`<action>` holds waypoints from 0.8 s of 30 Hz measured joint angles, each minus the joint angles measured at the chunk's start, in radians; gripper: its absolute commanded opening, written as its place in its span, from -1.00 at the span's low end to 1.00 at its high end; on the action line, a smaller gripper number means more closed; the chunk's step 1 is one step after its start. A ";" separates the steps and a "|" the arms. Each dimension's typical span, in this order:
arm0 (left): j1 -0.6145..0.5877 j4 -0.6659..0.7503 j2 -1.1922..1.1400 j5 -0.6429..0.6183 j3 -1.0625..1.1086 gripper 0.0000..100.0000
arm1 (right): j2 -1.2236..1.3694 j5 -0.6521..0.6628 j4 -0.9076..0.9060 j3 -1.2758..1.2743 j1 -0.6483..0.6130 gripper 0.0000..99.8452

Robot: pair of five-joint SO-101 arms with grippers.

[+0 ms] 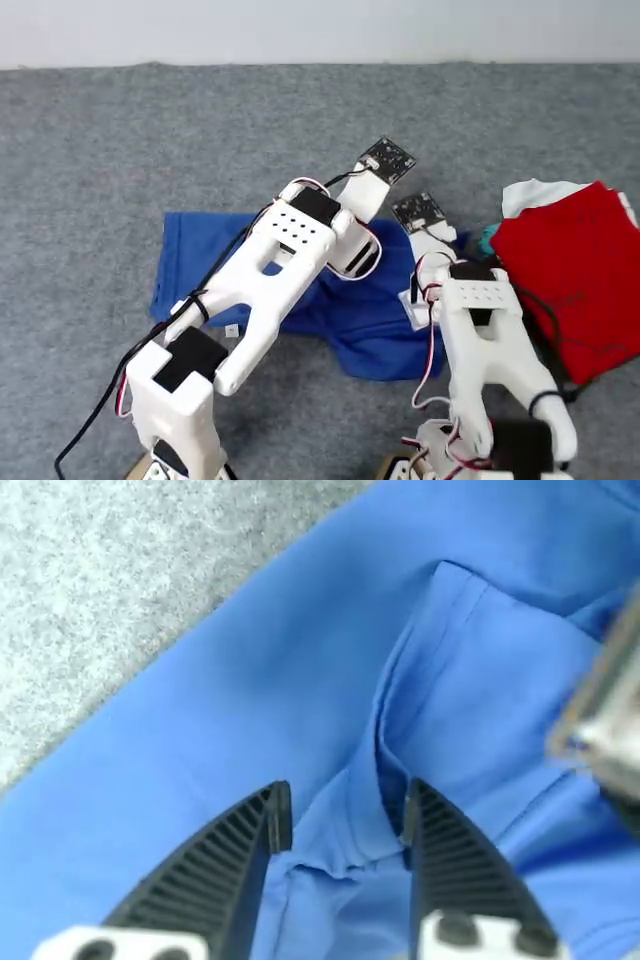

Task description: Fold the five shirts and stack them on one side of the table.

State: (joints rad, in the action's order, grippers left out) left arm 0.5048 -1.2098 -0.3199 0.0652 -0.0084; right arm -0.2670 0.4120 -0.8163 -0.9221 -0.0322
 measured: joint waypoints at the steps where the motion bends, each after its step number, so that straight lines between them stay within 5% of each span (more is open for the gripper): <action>1: -0.011 0.000 0.000 0.000 0.000 -0.62 | 0.008 0.000 -0.003 0.000 -0.002 -0.95; 15: -0.127 0.000 0.000 0.000 0.049 -0.62 | 0.012 0.242 -0.244 0.006 0.005 -0.98; 24: -0.130 0.000 0.000 0.003 0.137 -0.62 | 0.012 0.440 -0.446 0.175 0.245 -0.98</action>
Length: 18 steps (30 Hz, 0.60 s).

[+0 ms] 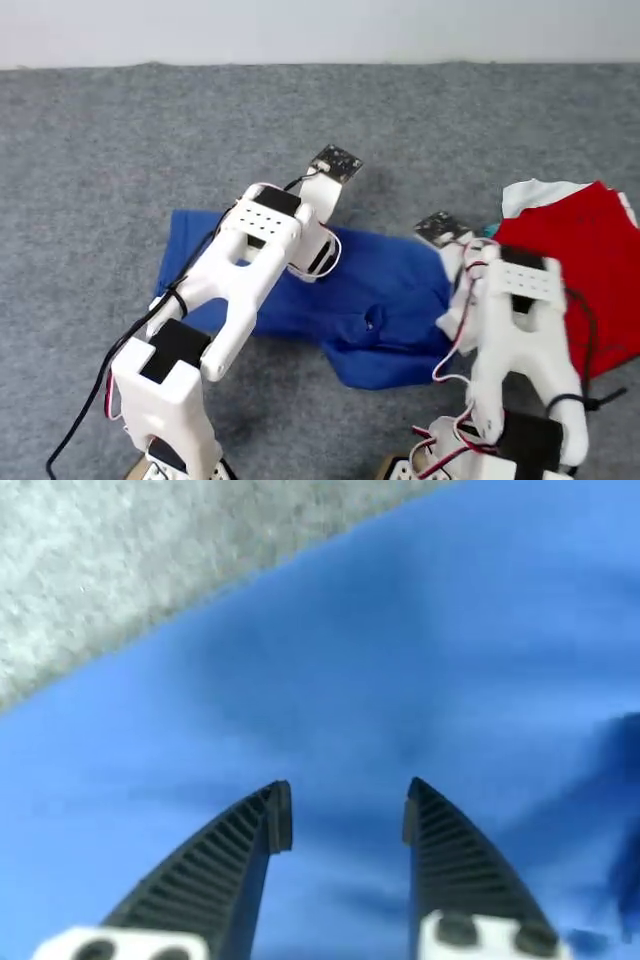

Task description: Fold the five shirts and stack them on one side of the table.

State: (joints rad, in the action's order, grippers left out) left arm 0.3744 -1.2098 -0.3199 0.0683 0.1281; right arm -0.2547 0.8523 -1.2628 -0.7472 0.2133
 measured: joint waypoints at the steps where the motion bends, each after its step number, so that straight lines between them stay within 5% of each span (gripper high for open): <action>1: 0.000 0.000 0.000 0.005 0.000 -0.62 | 0.006 0.017 -0.014 0.003 0.011 -0.98; 18: -0.104 -0.040 0.000 0.029 0.005 -0.62 | -0.041 0.043 -0.072 -0.112 -0.095 -0.75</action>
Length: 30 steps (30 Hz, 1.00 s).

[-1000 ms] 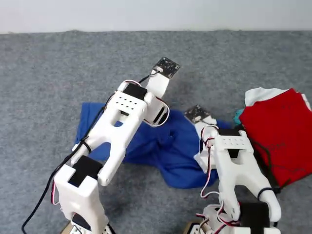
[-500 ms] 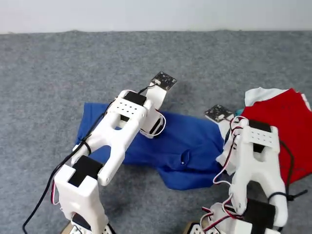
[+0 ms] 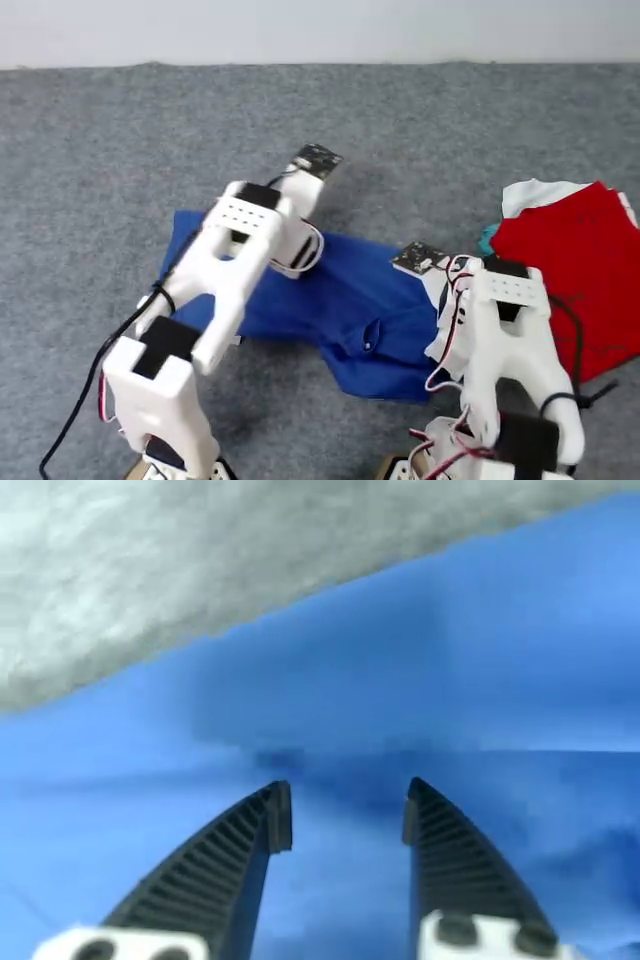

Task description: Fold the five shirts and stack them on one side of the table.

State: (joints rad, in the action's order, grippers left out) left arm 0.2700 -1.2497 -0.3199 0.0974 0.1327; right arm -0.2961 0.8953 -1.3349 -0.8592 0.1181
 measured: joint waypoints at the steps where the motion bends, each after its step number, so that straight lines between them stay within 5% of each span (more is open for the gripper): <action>1: -0.014 -0.028 0.000 0.000 -0.005 -0.62 | -0.031 0.000 -0.015 0.000 -0.005 -0.75; 9: -0.032 -0.325 0.000 0.049 -0.097 -0.62 | -0.351 0.000 -0.137 0.035 -0.026 -0.75; 14: -0.118 -0.374 0.000 0.086 -0.098 -0.62 | -0.345 -0.120 -0.003 0.040 -0.031 -0.75; 21: -0.282 -0.428 0.000 0.137 -0.098 -0.62 | -0.068 -0.437 0.265 0.147 -0.048 -0.75; 30: -0.311 -0.376 0.000 0.196 0.002 -0.62 | 0.423 -0.500 0.370 0.431 -0.167 -0.75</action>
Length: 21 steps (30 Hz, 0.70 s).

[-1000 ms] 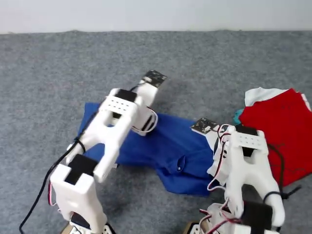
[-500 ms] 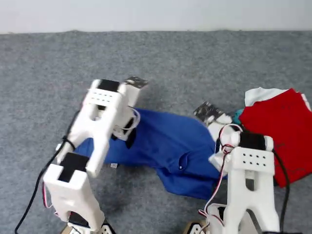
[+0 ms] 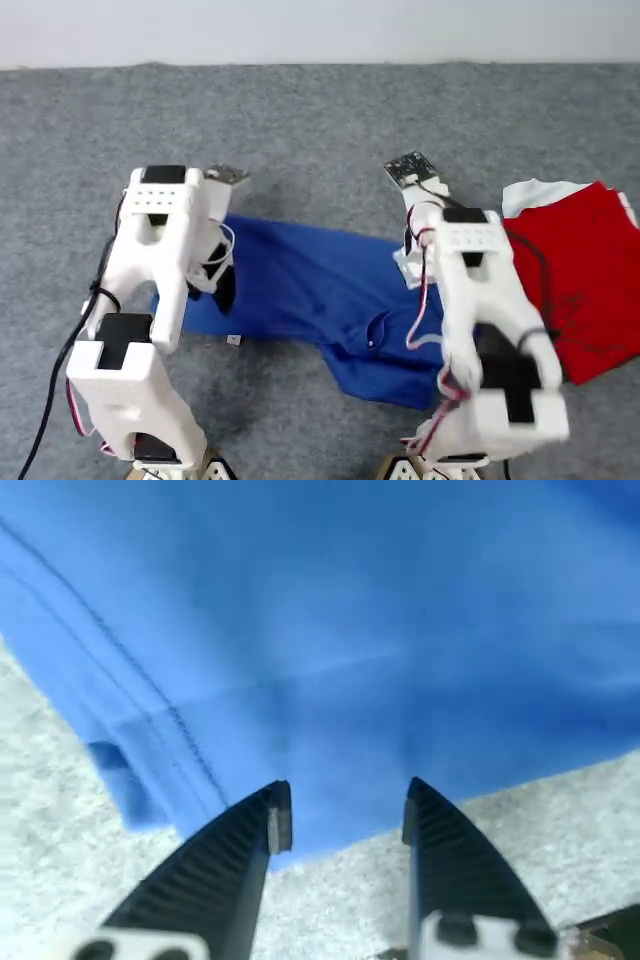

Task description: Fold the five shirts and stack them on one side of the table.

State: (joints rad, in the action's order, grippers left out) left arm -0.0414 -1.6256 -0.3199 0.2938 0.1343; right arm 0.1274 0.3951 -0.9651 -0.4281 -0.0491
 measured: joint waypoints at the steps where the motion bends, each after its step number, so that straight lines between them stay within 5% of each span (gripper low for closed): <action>1: 0.000 0.023 0.000 0.003 0.028 -0.62 | 0.055 0.000 0.005 0.031 0.003 -0.75; 12: 0.002 0.166 0.003 0.003 0.198 -0.62 | 0.382 -0.003 -0.163 0.482 0.061 -0.76; 21: 0.002 0.166 0.003 0.003 0.198 -0.62 | 0.259 0.018 -0.433 0.560 0.071 -0.75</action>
State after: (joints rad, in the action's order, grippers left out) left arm -0.0399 -1.4599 -0.3168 0.2969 0.3322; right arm 0.3867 0.4135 -1.3978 0.1320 0.0215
